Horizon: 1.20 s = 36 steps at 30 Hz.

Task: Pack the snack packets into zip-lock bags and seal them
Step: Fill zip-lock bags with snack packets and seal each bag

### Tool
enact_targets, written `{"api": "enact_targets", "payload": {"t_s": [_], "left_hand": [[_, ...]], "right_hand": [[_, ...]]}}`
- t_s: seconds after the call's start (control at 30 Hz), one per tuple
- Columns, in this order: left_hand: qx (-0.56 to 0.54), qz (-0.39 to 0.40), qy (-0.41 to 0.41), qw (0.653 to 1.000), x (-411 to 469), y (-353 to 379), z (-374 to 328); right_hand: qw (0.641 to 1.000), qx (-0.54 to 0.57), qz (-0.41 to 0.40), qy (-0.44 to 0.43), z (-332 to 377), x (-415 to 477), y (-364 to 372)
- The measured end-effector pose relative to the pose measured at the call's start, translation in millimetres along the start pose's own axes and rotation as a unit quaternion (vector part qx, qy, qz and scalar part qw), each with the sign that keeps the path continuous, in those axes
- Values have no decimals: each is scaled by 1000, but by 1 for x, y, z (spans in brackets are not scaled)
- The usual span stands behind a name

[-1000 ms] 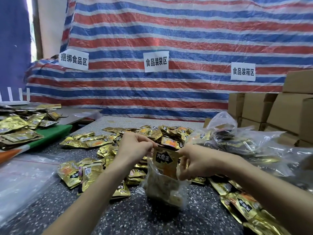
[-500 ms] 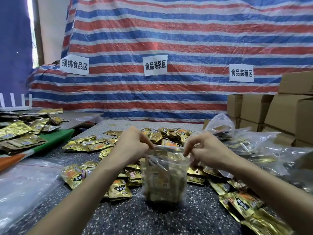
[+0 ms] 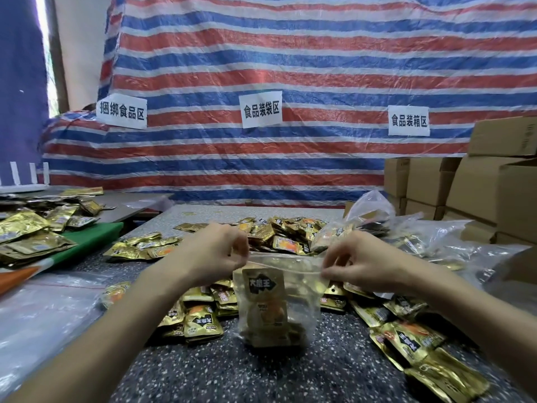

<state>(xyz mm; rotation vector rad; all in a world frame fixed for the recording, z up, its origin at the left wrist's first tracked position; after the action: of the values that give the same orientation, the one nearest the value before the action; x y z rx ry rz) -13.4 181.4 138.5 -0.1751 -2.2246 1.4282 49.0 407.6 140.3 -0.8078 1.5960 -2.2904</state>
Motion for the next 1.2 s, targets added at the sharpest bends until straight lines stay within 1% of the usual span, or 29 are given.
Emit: {"api": "enact_targets", "payload": {"t_s": [0.07,0.13,0.17,0.2,0.23,0.3,0.37,0.43,0.5,0.53,0.63,0.67,0.77,0.8,0.87,1.0,1.1,1.2], "left_hand": [[-8,-8,-10,1000,1,-3,5],[-63,-63,-15,996,2,-8,8],[-92,-98,-12,991,1,-11,9],[-113,-120,-9,986,0,-11,10],[-128,-126,-8,984,-1,-9,11],[-159,-116,-19,980,-1,-4,15],[-213,-113,-44,970,0,-1,23],[-304,-103,-63,945,1,1,31],[-387,-75,-74,916,1,9,39],[-412,-61,-78,906,0,14,41],[-438,-44,-88,894,-1,31,50],[-454,-44,-92,885,-1,35,53],[-525,-48,-97,844,-2,43,57],[-533,-53,-93,839,-2,43,57],[-522,-69,-73,847,-3,42,54],[-474,-101,-24,874,-6,33,43],[-467,-105,-11,878,-8,31,37],[-471,-105,-16,876,-9,32,33]], "right_hand": [[997,6,-75,-10,1,1,-4],[989,27,-144,-23,1,2,-10],[986,43,-160,-25,0,2,-12],[985,60,-162,-21,-1,2,-14],[985,75,-156,-15,-3,2,-15],[986,84,-145,-11,-5,1,-13],[983,80,-164,-22,-5,0,-11],[976,99,-193,-28,-8,-1,-9],[964,155,-218,-14,-13,-3,-8],[958,177,-225,-8,-16,-4,-8],[956,187,-227,-3,-20,-2,-5],[957,187,-224,1,-22,-1,-3],[961,176,-211,6,-23,1,2],[965,166,-203,5,-22,2,3],[971,152,-186,3,-21,4,6],[973,164,-164,7,-11,4,5],[987,90,-136,-4,5,10,7],[993,20,-107,-41,30,29,14]]}}
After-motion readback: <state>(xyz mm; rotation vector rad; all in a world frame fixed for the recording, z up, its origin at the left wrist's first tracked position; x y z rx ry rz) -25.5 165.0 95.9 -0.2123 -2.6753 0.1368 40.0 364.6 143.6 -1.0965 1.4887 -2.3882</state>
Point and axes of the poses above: each hand's wrist, its own x-axis towards the middle knuckle, its own y-axis out of the palm, z = x × y, the point moved 5 cm from there along x, towards the middle knuckle, and after that the axes turned 14 degrees about -y, right-handed, at the moved point
